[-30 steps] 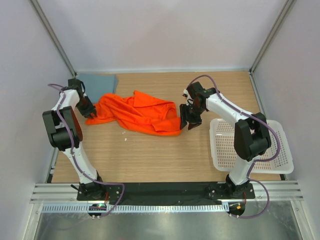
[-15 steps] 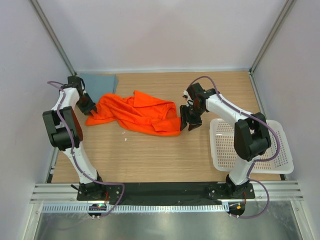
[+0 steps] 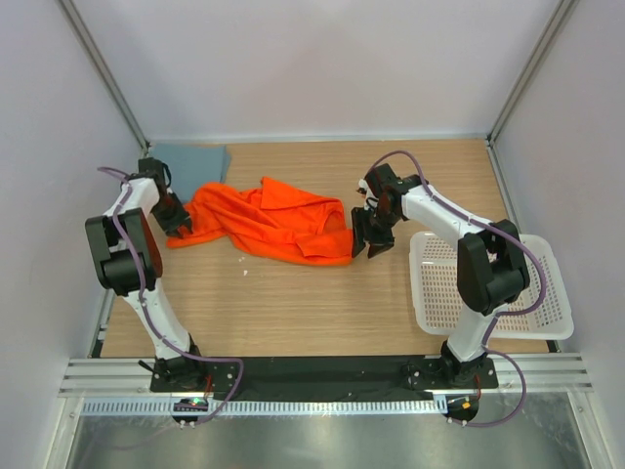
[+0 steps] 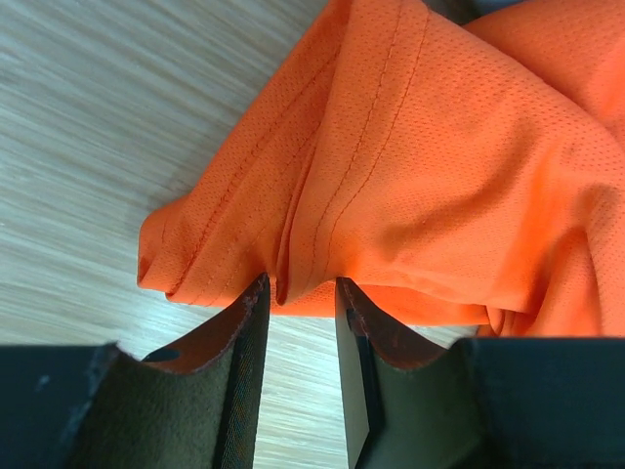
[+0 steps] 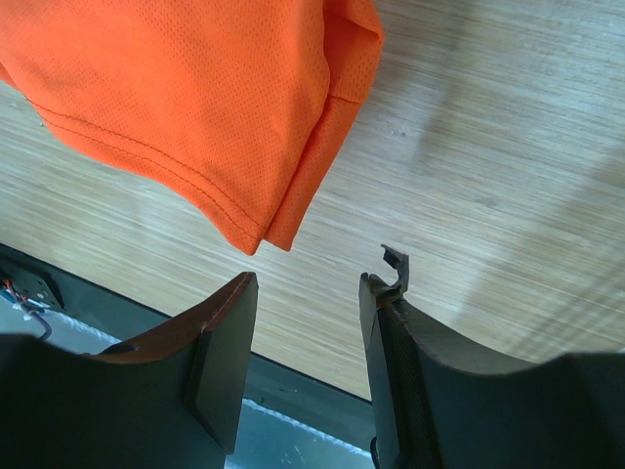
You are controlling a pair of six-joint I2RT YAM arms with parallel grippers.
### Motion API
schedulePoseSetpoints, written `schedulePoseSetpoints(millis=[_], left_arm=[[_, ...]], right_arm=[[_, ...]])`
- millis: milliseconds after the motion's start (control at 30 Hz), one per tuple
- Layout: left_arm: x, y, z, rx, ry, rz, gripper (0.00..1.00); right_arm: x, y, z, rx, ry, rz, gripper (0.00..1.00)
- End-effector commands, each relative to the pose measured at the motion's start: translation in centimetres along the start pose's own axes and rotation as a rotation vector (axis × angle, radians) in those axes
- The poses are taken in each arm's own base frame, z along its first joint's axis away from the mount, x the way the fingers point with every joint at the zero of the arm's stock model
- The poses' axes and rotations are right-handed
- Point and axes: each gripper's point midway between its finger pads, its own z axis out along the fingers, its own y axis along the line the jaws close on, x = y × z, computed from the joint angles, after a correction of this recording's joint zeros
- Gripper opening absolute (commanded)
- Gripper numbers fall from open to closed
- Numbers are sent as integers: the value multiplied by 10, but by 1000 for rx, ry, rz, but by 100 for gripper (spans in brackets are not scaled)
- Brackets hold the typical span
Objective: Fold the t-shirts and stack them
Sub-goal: Flatten the tshirt out
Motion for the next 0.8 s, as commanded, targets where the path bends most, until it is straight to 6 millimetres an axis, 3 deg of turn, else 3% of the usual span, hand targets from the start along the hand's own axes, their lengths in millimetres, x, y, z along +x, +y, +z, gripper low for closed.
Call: schedulePoseSetpoints(millis=[0, 333, 500, 767], left_arm=[[-16, -2, -18, 7, -94, 21, 34], [-24, -7, -5, 10, -70, 26, 28], [-18, -5, -7, 0, -63, 22, 37], [-9, -7, -4, 4, -40, 8, 35]], right_arm=[[-5, 7, -3, -30, -26, -6, 53], [-1, 6, -3, -25, -19, -8, 53], [1, 5, -4, -22, -24, -9, 53], [0, 5, -3, -25, -23, -9, 53]])
